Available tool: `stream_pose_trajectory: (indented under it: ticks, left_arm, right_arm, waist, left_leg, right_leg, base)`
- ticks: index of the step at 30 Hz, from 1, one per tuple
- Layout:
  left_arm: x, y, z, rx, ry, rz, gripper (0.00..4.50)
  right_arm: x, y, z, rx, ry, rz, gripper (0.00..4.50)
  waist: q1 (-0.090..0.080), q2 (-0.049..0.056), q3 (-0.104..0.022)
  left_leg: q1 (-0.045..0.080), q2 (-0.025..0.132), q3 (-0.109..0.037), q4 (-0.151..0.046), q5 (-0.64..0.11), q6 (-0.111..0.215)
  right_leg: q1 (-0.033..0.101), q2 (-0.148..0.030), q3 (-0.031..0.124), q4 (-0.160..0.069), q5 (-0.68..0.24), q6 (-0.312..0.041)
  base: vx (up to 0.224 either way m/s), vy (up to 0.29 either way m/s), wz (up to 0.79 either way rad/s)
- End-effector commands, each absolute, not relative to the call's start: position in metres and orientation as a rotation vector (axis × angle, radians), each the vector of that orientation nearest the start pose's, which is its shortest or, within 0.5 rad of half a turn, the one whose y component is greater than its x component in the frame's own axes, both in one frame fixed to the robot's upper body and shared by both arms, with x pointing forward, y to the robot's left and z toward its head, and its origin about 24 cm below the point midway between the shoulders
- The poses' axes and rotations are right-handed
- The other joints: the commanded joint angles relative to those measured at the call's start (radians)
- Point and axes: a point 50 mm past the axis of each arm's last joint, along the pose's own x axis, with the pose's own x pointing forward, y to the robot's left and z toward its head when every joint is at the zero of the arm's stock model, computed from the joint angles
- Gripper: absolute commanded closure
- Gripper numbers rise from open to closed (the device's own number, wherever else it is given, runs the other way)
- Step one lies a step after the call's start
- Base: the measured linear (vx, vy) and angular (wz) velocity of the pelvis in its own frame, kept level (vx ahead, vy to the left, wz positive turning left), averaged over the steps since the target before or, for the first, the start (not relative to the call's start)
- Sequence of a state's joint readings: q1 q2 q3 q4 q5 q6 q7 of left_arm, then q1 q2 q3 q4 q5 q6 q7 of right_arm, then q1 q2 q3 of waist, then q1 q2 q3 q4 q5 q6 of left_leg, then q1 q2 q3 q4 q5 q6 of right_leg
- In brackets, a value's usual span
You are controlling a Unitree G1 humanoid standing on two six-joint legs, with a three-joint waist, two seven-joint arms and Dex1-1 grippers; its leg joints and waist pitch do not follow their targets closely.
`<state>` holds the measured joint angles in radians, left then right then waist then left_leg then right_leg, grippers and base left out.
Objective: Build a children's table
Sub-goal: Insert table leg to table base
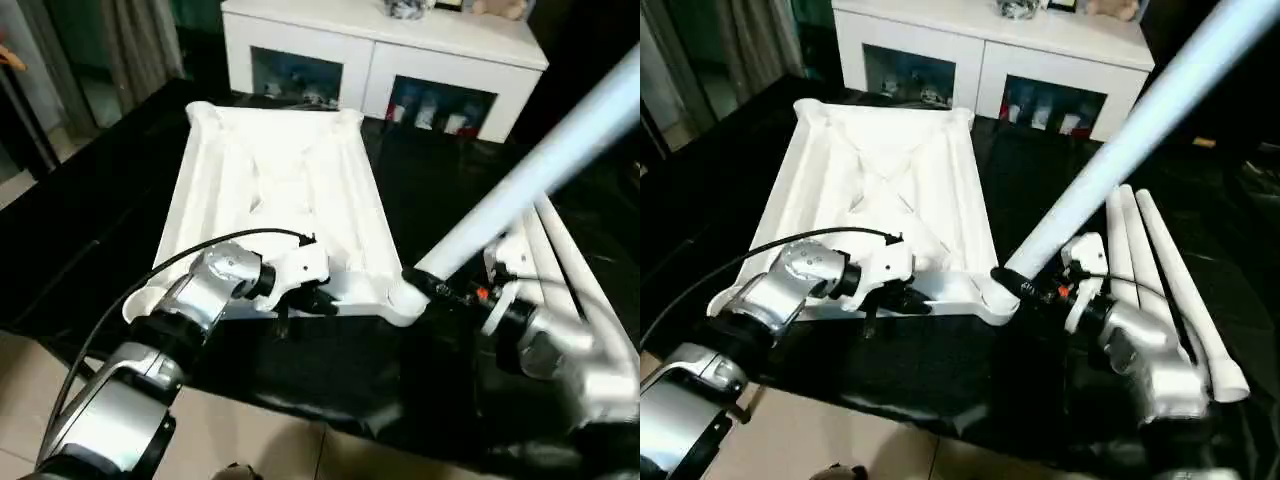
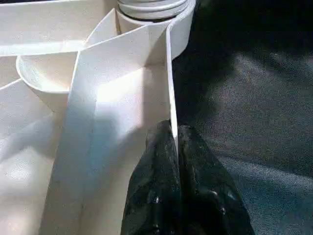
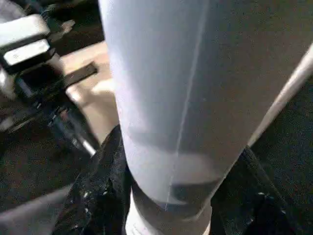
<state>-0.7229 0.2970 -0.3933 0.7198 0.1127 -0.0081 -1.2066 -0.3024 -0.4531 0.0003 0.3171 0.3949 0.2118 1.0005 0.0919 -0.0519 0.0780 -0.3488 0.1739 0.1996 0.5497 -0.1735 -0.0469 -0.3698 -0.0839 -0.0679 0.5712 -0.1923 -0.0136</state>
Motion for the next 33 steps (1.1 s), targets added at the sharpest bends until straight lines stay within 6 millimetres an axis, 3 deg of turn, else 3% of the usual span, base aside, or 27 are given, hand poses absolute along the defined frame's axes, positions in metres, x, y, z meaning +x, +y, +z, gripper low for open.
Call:
stream_pose_trajectory:
  ticks: [1,3,4,8,10,12,14,16,19,20,23,28,30,31,33]
  left_arm:
    - [0.324,0.090,0.060,0.584,0.393,-1.474,4.50]
    - [0.323,0.088,0.060,0.585,0.391,-1.485,4.50]
    - [0.322,0.086,0.060,0.595,0.387,-1.491,4.50]
    - [0.320,0.077,0.061,0.609,0.377,-1.523,4.50]
    - [0.319,0.074,0.061,0.614,0.374,-1.529,4.50]
    - [0.319,0.072,0.062,0.619,0.370,-1.532,4.50]
    - [0.320,0.074,0.063,0.621,0.372,-1.535,4.50]
    - [0.321,0.075,0.063,0.624,0.375,-1.532,4.50]
    - [0.318,0.082,0.062,0.625,0.386,-1.528,4.50]
    - [0.318,0.082,0.062,0.616,0.386,-1.528,4.50]
    - [0.317,0.084,0.060,0.613,0.392,-1.510,4.50]
    - [0.317,0.082,0.062,0.596,0.384,-1.507,4.50]
    - [0.318,0.082,0.063,0.596,0.382,-1.506,4.50]
    - [0.318,0.082,0.063,0.597,0.382,-1.506,4.50]
    - [0.320,0.084,0.063,0.605,0.385,-1.499,4.50]
  right_arm:
    - [0.276,-0.195,0.031,0.064,0.409,0.987,2.66]
    - [0.279,-0.197,0.034,0.043,0.416,1.001,2.66]
    - [0.280,-0.197,0.037,0.035,0.421,1.021,2.66]
    - [0.278,-0.199,0.045,-0.001,0.465,1.121,2.66]
    - [0.276,-0.200,0.045,-0.014,0.474,1.140,2.66]
    - [0.275,-0.201,0.046,-0.028,0.478,1.153,2.66]
    - [0.274,-0.201,0.043,-0.030,0.485,1.164,2.66]
    - [0.273,-0.201,0.042,-0.028,0.489,1.166,2.66]
    - [0.270,-0.201,0.036,0.011,0.488,1.135,2.66]
    - [0.272,-0.201,0.034,0.023,0.478,1.111,2.66]
    - [0.281,-0.207,0.031,0.103,0.416,0.966,2.66]
    - [0.279,-0.216,0.027,0.215,0.367,0.858,2.66]
    - [0.271,-0.218,0.018,0.273,0.343,0.797,2.66]
    - [0.270,-0.218,0.017,0.275,0.340,0.790,2.66]
    - [0.262,-0.214,0.010,0.286,0.329,0.771,2.66]
  waist:
    - [0.000,-0.014,-0.051]
    - [0.001,-0.013,-0.059]
    - [0.000,-0.013,-0.065]
    - [0.002,-0.008,-0.068]
    - [0.009,-0.012,-0.071]
    - [0.015,-0.012,-0.076]
    - [0.019,-0.009,-0.079]
    - [0.020,-0.010,-0.078]
    - [0.021,-0.023,-0.078]
    - [0.020,-0.018,-0.077]
    - [0.013,-0.025,-0.077]
    - [0.009,-0.023,-0.076]
    - [0.013,-0.008,-0.078]
    - [0.012,-0.013,-0.080]
    - [0.013,-0.012,-0.081]
  left_leg:
    - [0.017,0.074,-0.028,-0.064,-0.295,0.034]
    - [0.017,0.077,-0.032,-0.061,-0.297,0.028]
    - [0.016,0.078,-0.030,-0.061,-0.261,0.031]
    - [0.017,0.077,-0.027,-0.058,-0.252,0.033]
    - [0.020,0.077,-0.023,-0.054,-0.244,0.039]
    - [0.012,0.077,-0.024,-0.051,-0.187,0.055]
    - [0.011,0.075,-0.023,-0.048,-0.169,0.065]
    - [0.011,0.075,-0.023,-0.048,-0.179,0.067]
    - [0.009,0.076,-0.023,-0.048,-0.187,0.066]
    - [0.009,0.076,-0.025,-0.049,-0.190,0.063]
    - [0.014,0.076,-0.026,-0.052,-0.243,0.032]
    - [0.014,0.076,-0.030,-0.057,-0.299,0.005]
    - [0.016,0.075,-0.032,-0.058,-0.314,-0.001]
    - [0.015,0.075,-0.031,-0.058,-0.308,0.000]
    - [0.013,0.074,-0.030,-0.058,-0.291,0.005]
  right_leg:
    - [0.005,-0.097,0.058,-0.086,-0.413,-0.190]
    - [0.007,-0.100,0.057,-0.080,-0.429,-0.180]
    - [0.010,-0.092,0.055,-0.070,-0.343,-0.192]
    - [0.015,-0.086,0.053,-0.062,-0.267,-0.213]
    - [0.015,-0.089,0.054,-0.059,-0.240,-0.222]
    - [0.025,-0.087,0.051,-0.046,-0.155,-0.234]
    - [0.028,-0.086,0.050,-0.040,-0.103,-0.251]
    - [0.028,-0.087,0.049,-0.041,-0.109,-0.255]
    - [0.030,-0.090,0.049,-0.044,-0.155,-0.243]
    - [0.027,-0.091,0.050,-0.044,-0.170,-0.239]
    - [0.021,-0.089,0.049,-0.051,-0.225,-0.229]
    - [0.020,-0.089,0.050,-0.057,-0.271,-0.206]
    - [0.018,-0.091,0.052,-0.057,-0.264,-0.205]
    - [0.021,-0.091,0.051,-0.058,-0.251,-0.205]
    - [0.021,-0.088,0.050,-0.052,-0.207,-0.209]
  base:
    - [0.000,0.000,0.00]
    - [0.000,0.000,0.00]
    - [0.000,0.000,0.00]
    - [0.000,0.000,0.00]
    - [0.000,0.000,0.00]
    - [0.000,0.000,0.00]
    - [0.000,0.000,0.00]
    - [0.000,0.000,0.00]
    - [0.000,0.000,0.00]
    - [0.000,0.000,0.00]
    - [0.000,0.000,0.00]
    - [0.000,0.000,0.00]
    - [0.000,0.000,0.00]
    - [0.000,0.000,0.00]
    - [0.000,0.000,0.00]
